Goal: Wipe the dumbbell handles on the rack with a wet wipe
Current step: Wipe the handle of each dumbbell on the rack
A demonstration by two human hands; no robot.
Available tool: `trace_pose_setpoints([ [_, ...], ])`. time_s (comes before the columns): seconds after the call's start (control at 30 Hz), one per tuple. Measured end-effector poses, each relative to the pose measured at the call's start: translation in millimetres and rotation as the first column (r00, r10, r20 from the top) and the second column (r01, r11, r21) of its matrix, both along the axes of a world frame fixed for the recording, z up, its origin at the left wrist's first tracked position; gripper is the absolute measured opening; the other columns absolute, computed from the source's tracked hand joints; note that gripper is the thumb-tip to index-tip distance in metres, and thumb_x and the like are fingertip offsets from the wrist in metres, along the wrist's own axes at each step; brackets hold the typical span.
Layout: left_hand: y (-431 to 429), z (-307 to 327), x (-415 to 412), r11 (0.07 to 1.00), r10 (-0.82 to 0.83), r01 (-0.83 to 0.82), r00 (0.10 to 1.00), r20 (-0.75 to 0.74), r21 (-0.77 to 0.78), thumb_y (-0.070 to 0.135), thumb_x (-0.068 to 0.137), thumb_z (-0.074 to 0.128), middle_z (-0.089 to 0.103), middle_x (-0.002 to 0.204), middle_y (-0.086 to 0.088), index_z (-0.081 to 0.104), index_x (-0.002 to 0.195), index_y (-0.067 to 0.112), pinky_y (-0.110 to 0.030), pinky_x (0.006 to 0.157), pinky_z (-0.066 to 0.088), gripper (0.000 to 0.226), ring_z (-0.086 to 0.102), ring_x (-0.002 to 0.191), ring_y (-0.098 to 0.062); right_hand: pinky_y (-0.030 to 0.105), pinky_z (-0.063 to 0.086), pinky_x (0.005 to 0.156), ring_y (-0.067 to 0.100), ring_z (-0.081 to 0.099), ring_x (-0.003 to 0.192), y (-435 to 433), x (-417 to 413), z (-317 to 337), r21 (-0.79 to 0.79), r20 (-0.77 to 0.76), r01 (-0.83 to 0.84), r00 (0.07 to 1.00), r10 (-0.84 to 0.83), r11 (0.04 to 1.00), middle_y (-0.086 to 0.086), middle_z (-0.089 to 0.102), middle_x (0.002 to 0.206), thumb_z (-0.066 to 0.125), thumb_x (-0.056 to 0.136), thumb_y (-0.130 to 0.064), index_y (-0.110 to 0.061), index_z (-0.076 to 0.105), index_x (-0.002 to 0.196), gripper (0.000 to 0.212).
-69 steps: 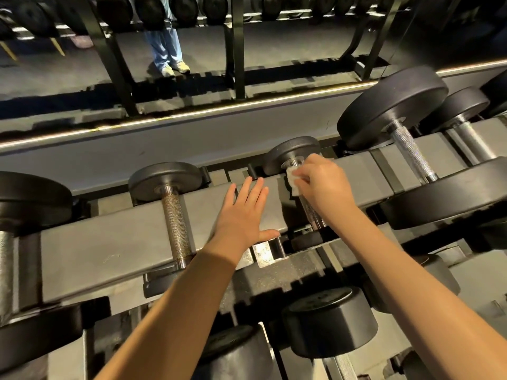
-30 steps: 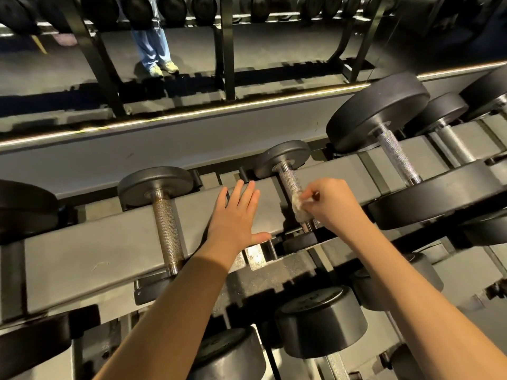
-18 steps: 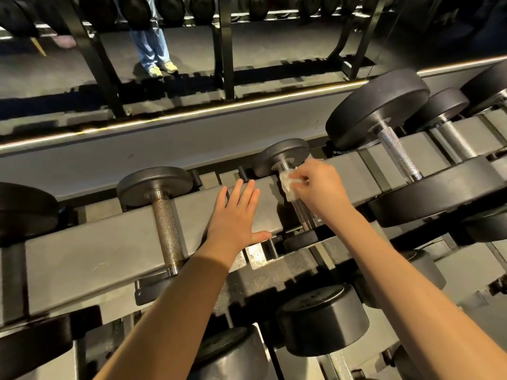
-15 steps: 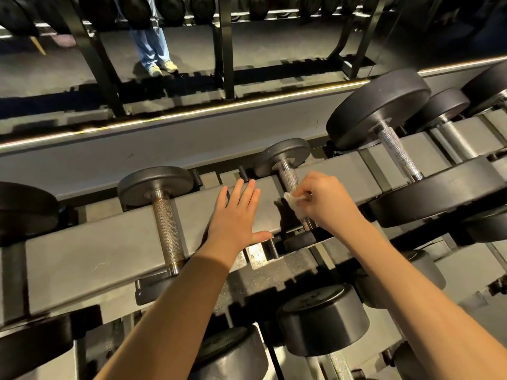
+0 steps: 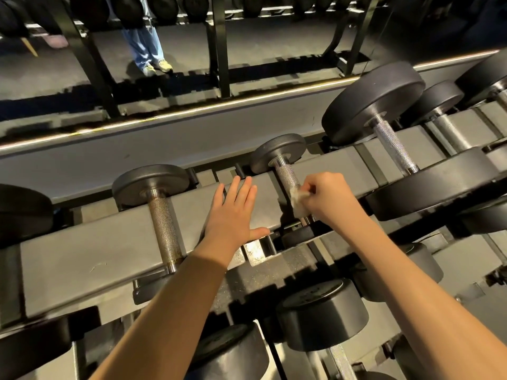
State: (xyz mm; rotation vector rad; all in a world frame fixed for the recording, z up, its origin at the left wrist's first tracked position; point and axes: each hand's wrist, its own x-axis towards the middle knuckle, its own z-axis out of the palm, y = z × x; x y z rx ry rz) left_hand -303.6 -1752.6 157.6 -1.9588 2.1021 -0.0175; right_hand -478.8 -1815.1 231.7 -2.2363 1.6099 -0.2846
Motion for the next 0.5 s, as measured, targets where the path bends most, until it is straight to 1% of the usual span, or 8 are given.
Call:
trace_pose_setpoints([
  [0.07,0.1,0.1,-0.1,1.0,0.0,0.0,1.0,0.003,0.0,0.076,0.086,0.017,-0.021,0.158,-0.01,-0.016,0.15,0.01,-0.05,0.119,-0.002,0.098,-0.018,0.145,-0.03,0.036,0.052,0.077,0.025,0.061,0.088,-14.4,10.6,-6.5,-0.01,0.154,0.06,0.986,-0.058,0.998,0.013,0.064,0.094,0.054,0.091,-0.01,-0.002,0.068,0.095,0.016],
  [0.13,0.1,-0.2,0.0,1.0,-0.005,0.005,1.0,0.023,-0.006,0.077,0.085,0.014,-0.021,0.158,-0.01,-0.016,0.149,0.01,-0.05,0.119,-0.002,0.098,-0.018,0.145,-0.03,0.024,0.045,0.074,0.017,0.058,0.091,-26.4,21.0,-10.5,-0.049,0.302,0.102,0.95,-0.082,0.994,0.009,0.064,0.103,0.053,0.092,-0.008,-0.007,0.069,0.105,0.021],
  [0.2,0.1,-0.6,-0.1,1.0,-0.008,0.008,1.0,0.029,-0.005,0.077,0.084,0.013,-0.021,0.158,-0.011,-0.016,0.149,0.01,-0.05,0.119,-0.002,0.099,-0.018,0.145,-0.03,0.016,0.04,0.074,0.013,0.057,0.092,-30.8,22.8,-12.7,-0.038,0.366,0.12,0.925,-0.098,0.992,0.007,0.064,0.106,0.053,0.092,-0.008,-0.009,0.068,0.11,0.024],
  [0.27,0.2,-0.9,-0.1,1.0,-0.009,0.01,1.0,0.024,-0.004,0.077,0.084,0.014,-0.021,0.158,-0.011,-0.016,0.149,0.01,-0.05,0.119,-0.002,0.099,-0.018,0.145,-0.03,0.011,0.039,0.064,0.011,0.056,0.085,-27.4,14.9,-14.8,-0.012,0.336,0.109,0.937,-0.099,0.994,0.004,0.065,0.1,0.055,0.092,-0.01,-0.011,0.068,0.107,0.021],
  [0.3,0.2,-0.9,-0.1,1.0,-0.008,0.008,1.0,0.022,-0.007,0.077,0.084,0.014,-0.021,0.158,-0.011,-0.016,0.149,0.01,-0.05,0.119,-0.002,0.099,-0.018,0.145,-0.03,0.013,0.039,0.061,0.011,0.057,0.081,-24.1,8.3,-14.8,0.006,0.296,0.094,0.951,-0.091,0.996,0.003,0.065,0.096,0.056,0.091,-0.011,-0.012,0.068,0.103,0.017],
  [0.33,-0.1,-1.0,-0.1,1.0,-0.006,0.006,1.0,0.024,-0.008,0.077,0.084,0.015,-0.021,0.158,-0.011,-0.016,0.149,0.01,-0.05,0.119,-0.002,0.099,-0.018,0.145,-0.03,0.016,0.042,0.061,0.013,0.058,0.08,-21.1,1.2,-14.9,0.035,0.248,0.073,0.966,-0.08,0.997,0.004,0.065,0.094,0.057,0.09,-0.011,-0.011,0.067,0.099,0.014],
  [0.4,-0.5,-1.3,-0.3,1.0,-0.005,0.005,1.0,0.027,-0.007,0.077,0.084,0.015,-0.02,0.158,-0.011,-0.016,0.15,0.01,-0.05,0.119,-0.002,0.099,-0.017,0.146,-0.03,0.024,0.048,0.066,0.018,0.06,0.083,-17.4,-8.8,-14.7,0.107,0.178,0.049,0.982,-0.068,0.993,0.007,0.064,0.094,0.058,0.089,-0.011,-0.009,0.065,0.1,0.013],
  [0.5,-0.1,-2.4,-0.7,1.0,-0.012,0.012,1.0,0.023,-0.028,0.077,0.084,0.015,-0.018,0.159,-0.011,-0.013,0.151,0.009,-0.05,0.119,0.001,0.099,-0.015,0.146,-0.031,0.027,0.045,0.067,0.019,0.059,0.083,-18.3,-6.9,-13.0,0.119,0.2,0.091,0.973,-0.113,0.989,0.008,0.063,0.098,0.055,0.091,-0.009,-0.007,0.065,0.107,0.019],
])
